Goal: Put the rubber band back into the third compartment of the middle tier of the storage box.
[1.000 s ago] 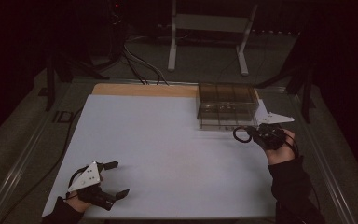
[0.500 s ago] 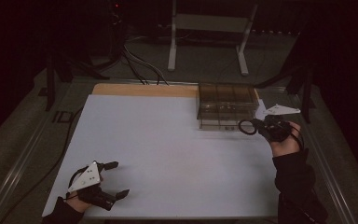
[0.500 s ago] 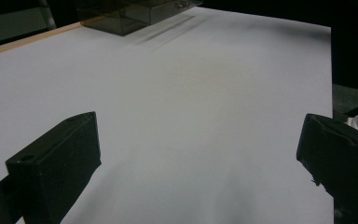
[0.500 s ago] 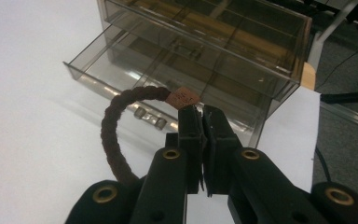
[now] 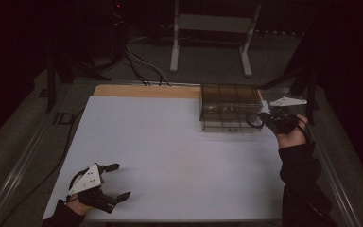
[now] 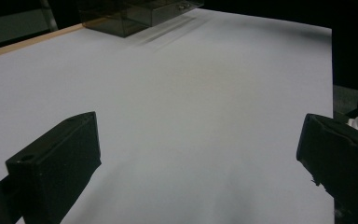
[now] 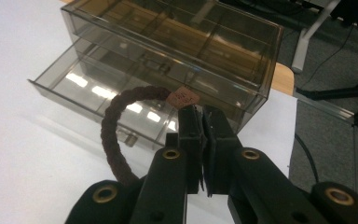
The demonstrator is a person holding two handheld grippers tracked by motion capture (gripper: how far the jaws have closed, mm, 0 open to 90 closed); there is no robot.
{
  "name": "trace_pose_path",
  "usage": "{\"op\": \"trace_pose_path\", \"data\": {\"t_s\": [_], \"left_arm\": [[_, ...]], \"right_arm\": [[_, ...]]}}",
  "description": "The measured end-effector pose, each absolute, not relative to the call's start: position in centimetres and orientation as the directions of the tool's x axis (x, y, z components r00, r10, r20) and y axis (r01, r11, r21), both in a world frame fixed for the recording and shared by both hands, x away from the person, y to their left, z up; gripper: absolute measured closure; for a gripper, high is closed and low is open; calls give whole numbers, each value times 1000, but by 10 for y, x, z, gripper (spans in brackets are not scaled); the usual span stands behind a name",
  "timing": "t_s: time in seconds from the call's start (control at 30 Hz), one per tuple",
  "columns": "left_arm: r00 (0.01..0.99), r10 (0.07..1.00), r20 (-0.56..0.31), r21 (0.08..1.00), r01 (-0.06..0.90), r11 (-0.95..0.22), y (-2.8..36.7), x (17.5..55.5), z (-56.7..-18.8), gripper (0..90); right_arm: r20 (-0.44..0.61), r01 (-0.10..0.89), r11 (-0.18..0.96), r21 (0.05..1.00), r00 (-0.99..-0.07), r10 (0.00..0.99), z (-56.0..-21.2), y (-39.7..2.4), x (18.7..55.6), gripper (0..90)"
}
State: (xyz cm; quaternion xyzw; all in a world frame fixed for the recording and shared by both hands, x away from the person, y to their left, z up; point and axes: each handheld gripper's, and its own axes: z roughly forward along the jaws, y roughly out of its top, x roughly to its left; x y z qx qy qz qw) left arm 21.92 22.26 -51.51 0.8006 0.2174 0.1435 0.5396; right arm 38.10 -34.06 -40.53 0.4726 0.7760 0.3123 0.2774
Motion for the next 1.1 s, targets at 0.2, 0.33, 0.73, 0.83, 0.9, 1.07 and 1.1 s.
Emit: {"op": "trace_pose_path", "data": {"t_s": [0.2,0.33,0.73,0.83,0.9,1.07,1.1], "left_arm": [[865,501,-5,926,194,-325,222,219,-515,3],[865,502,-9,926,197,-322,223,220,-515,3],[864,503,-7,925,196,-325,223,220,-516,3],[863,505,-8,925,198,-324,223,220,-516,3],[864,504,-5,924,197,-327,223,220,-516,3],[863,505,-7,925,197,-324,223,220,-516,3],[863,504,-7,925,197,-324,223,220,-516,3]], "right_arm": [[-130,576,353,737,-391,911,-411,-342,396,864],[-119,590,342,731,-383,916,-418,-345,405,864],[-120,628,336,702,-360,925,-440,-348,428,864],[-126,634,338,695,-356,926,-444,-347,433,864],[-126,640,337,691,-352,927,-446,-347,436,864],[-128,653,339,677,-348,928,-451,-347,441,864],[-131,657,339,673,-346,929,-453,-347,442,864]]}}
